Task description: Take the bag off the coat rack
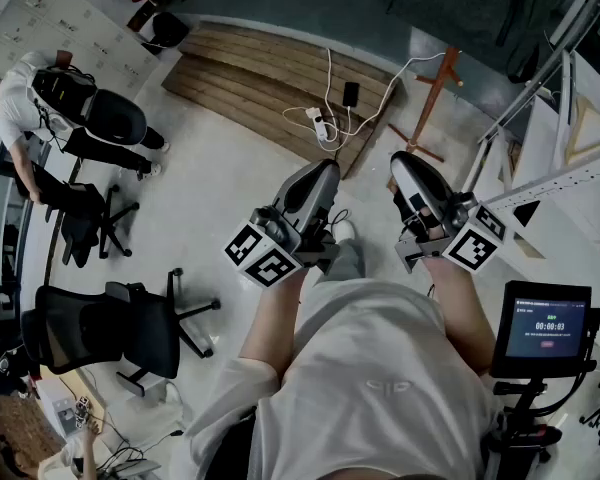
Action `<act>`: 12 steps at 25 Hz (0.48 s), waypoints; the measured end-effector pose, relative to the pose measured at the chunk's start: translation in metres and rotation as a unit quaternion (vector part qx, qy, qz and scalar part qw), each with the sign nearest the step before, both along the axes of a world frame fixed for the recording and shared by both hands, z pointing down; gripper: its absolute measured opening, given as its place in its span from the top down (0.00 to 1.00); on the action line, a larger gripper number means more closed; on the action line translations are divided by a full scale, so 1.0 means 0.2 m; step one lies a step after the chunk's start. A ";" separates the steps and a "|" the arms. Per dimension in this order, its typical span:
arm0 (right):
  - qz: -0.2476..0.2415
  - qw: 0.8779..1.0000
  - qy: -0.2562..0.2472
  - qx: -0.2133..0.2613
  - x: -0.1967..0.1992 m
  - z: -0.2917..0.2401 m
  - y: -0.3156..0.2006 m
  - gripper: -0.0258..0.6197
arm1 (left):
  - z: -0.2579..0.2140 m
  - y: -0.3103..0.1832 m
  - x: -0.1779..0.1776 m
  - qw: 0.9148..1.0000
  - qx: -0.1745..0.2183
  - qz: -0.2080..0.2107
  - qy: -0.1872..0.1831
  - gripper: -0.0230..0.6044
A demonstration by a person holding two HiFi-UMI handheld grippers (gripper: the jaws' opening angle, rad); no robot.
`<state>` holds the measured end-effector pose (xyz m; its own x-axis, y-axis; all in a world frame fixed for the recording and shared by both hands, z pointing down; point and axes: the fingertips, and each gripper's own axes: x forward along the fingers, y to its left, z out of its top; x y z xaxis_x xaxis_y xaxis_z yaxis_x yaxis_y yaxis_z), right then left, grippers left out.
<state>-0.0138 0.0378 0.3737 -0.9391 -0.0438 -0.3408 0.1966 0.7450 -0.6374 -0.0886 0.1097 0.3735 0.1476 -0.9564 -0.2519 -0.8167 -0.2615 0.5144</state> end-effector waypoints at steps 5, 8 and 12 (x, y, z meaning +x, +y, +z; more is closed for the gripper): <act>0.001 1.000 0.000 0.009 -0.16 -0.02 -0.08 0.94 | 0.01 -0.10 -0.16 1.000 -0.005 0.009 0.003 0.95; 0.005 1.000 0.018 0.014 -0.49 0.02 -0.26 0.94 | 0.09 -0.28 -0.46 1.000 -0.008 0.015 0.017 0.95; 0.016 0.999 0.025 0.024 -0.76 0.03 -0.43 0.94 | 0.12 -0.49 -0.71 0.999 -0.002 0.036 0.022 0.95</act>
